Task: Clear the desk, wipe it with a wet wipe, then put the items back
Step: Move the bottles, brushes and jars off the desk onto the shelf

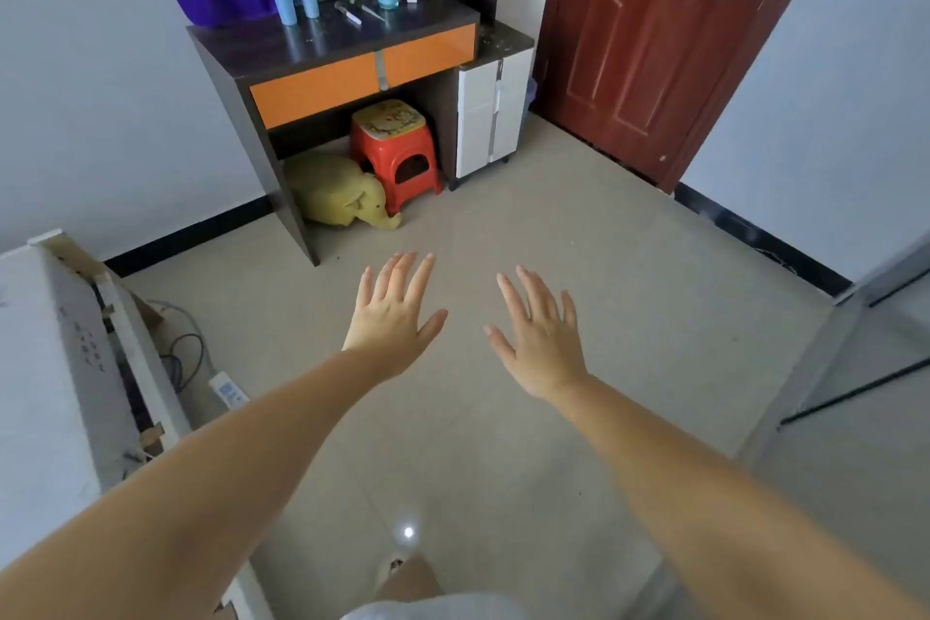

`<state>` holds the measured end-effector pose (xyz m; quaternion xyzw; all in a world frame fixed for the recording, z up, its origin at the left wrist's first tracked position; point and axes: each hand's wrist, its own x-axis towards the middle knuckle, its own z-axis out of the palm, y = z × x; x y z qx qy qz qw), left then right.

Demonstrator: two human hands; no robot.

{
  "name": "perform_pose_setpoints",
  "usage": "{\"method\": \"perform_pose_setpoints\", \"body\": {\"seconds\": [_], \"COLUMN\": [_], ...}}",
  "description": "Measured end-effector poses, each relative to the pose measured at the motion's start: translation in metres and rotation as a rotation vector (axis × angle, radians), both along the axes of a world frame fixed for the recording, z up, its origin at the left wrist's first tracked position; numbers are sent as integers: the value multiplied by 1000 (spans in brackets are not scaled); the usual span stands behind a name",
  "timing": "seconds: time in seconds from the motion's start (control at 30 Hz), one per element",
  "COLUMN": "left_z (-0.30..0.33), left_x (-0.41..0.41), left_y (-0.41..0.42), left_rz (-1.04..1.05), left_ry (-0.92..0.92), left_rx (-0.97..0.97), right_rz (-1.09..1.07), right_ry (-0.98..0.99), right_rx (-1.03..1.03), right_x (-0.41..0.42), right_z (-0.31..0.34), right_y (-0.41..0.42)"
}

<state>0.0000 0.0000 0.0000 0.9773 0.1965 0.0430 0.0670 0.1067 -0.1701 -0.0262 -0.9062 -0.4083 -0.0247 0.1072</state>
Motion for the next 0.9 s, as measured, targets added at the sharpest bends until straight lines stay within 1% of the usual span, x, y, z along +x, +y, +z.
{"method": "perform_pose_setpoints", "body": {"seconds": [0.03,0.13,0.23,0.4,0.5,0.63,0.9], "left_z": [-2,-14,-19,-17,-12,-8,-15], "left_x": [2,13,38,91,124,166,263], "left_y": [2,12,34,88,124,165,237], "left_rz": [9,9,18,45,44,24,25], "left_ry": [15,34,18,-15,-1,18,-31], "left_rx": [1,-9,-12,5,12,13,10], "right_rz": [1,23,31,34,37,10,11], "right_ry": [30,9,-13,-38,-45,-26,-4], "right_rx": [-24,-54,-34,-14,0,5,-14], "right_x": [4,20,50,113,148,190,301], "right_z": [-2,-12,-18,-13,-7,-5,-13], "right_y": [3,13,35,89,123,155,220]}}
